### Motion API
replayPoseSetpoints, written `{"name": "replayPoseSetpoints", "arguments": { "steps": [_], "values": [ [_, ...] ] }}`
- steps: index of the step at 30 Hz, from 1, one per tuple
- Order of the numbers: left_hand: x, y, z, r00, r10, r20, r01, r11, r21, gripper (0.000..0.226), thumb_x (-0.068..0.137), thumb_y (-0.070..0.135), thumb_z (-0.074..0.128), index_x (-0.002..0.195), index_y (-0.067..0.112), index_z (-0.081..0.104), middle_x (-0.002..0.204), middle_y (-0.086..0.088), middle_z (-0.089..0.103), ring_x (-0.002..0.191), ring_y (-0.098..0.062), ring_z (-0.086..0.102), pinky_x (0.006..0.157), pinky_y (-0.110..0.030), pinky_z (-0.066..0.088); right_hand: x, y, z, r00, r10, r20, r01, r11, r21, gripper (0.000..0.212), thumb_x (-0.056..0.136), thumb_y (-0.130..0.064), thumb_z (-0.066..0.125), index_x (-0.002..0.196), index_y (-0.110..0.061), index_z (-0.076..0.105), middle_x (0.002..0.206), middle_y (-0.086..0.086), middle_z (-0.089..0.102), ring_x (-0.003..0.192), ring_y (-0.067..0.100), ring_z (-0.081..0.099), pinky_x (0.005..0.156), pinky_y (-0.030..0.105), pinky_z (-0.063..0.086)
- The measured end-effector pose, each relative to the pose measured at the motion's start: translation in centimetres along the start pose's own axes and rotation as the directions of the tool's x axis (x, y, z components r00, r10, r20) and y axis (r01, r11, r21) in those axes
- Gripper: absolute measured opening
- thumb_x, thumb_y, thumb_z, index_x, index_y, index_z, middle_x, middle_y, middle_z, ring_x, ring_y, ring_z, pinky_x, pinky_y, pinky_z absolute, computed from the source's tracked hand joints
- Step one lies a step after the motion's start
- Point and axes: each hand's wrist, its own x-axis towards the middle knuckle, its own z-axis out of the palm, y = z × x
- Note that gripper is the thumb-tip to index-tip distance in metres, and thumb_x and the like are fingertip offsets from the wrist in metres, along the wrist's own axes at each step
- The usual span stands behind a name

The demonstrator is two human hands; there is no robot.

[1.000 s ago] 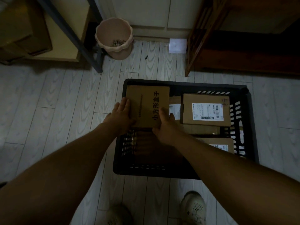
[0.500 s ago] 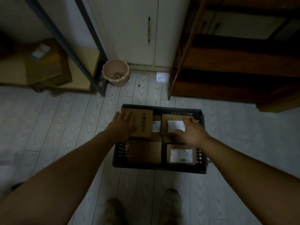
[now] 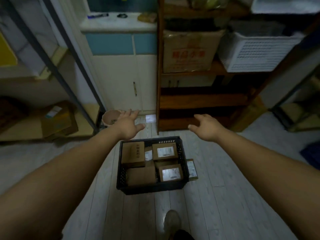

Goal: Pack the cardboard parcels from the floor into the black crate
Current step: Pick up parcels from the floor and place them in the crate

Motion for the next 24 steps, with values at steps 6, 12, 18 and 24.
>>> {"name": "replayPoseSetpoints", "arguments": {
  "steps": [6,12,18,24],
  "values": [
    [-5.8,6.5,-3.4,0.994,0.112,-0.013,-0.112,0.993,-0.047,0.074,0.093,0.052,0.043,0.151,0.024,0.005,0.159,-0.008,-0.001,0.146,-0.027,0.0,0.117,-0.04,0.006,-8.0,2.0,-4.8,0.997,0.045,-0.061,-0.046,0.999,-0.017,0.071,0.094,-0.052,0.047,0.152,-0.024,0.019,0.159,0.006,0.013,0.145,0.03,0.016,0.116,0.043,0.024],
    [-10.0,14.4,-5.4,0.981,0.19,-0.04,-0.192,0.98,-0.051,0.072,0.093,0.05,0.043,0.15,0.026,0.005,0.159,-0.008,0.0,0.146,-0.029,-0.001,0.119,-0.044,0.007,-13.1,5.9,-10.6,0.983,0.036,-0.18,-0.051,0.995,-0.08,0.073,0.092,-0.056,0.047,0.152,-0.025,0.018,0.159,0.005,0.015,0.145,0.028,0.018,0.116,0.041,0.026],
    [-11.9,24.4,-5.7,0.969,0.203,-0.141,-0.217,0.972,-0.091,0.073,0.093,0.05,0.043,0.15,0.026,0.005,0.159,-0.007,-0.001,0.146,-0.03,-0.001,0.118,-0.043,0.008,-16.4,13.2,-16.8,0.978,0.003,-0.207,-0.021,0.996,-0.086,0.073,0.092,-0.054,0.048,0.152,-0.026,0.017,0.159,0.004,0.015,0.145,0.028,0.018,0.116,0.043,0.025],
    [-12.9,33.5,-3.8,0.964,0.212,-0.161,-0.234,0.963,-0.136,0.071,0.094,0.049,0.044,0.15,0.027,0.007,0.159,-0.005,0.0,0.146,-0.029,-0.003,0.117,-0.044,0.007,-17.9,21.2,-21.5,0.972,-0.011,-0.235,-0.007,0.997,-0.074,0.073,0.092,-0.053,0.049,0.151,-0.025,0.019,0.159,0.005,0.016,0.143,0.028,0.023,0.115,0.041,0.028]
  ]
}}
